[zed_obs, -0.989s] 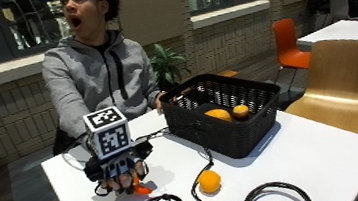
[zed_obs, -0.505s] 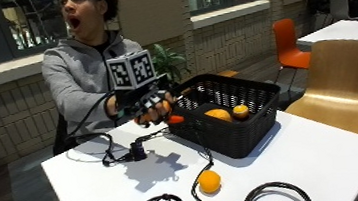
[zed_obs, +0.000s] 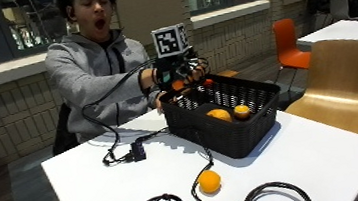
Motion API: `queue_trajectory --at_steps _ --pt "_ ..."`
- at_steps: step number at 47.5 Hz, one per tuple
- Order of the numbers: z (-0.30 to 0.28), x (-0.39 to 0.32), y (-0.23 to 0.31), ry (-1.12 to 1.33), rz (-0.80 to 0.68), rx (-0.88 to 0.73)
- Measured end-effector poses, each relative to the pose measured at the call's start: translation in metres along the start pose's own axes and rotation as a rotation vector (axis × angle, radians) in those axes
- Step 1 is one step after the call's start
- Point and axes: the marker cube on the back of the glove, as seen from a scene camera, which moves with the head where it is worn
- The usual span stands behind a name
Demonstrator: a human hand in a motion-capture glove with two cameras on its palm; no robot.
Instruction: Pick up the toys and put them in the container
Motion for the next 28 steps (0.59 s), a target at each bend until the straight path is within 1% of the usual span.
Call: queue_trajectory --at_steps 10,12,16,18,23,28 --pt "0.012 -0.014 -0.014 -0.054 -0.024 -0.037" --pt "0.016 -0.018 -0.013 -0.089 -0.044 -0.077" --pt "0.022 -0.024 -0.008 -0.159 -0.119 -0.213" --pt "0.024 -0.026 -0.006 -0.157 -0.144 -0.239" --pt "0.024 -0.018 -0.003 -0.114 -0.142 -0.206" --pt "0.018 -0.001 0.001 -0.174 -0.119 -0.179"
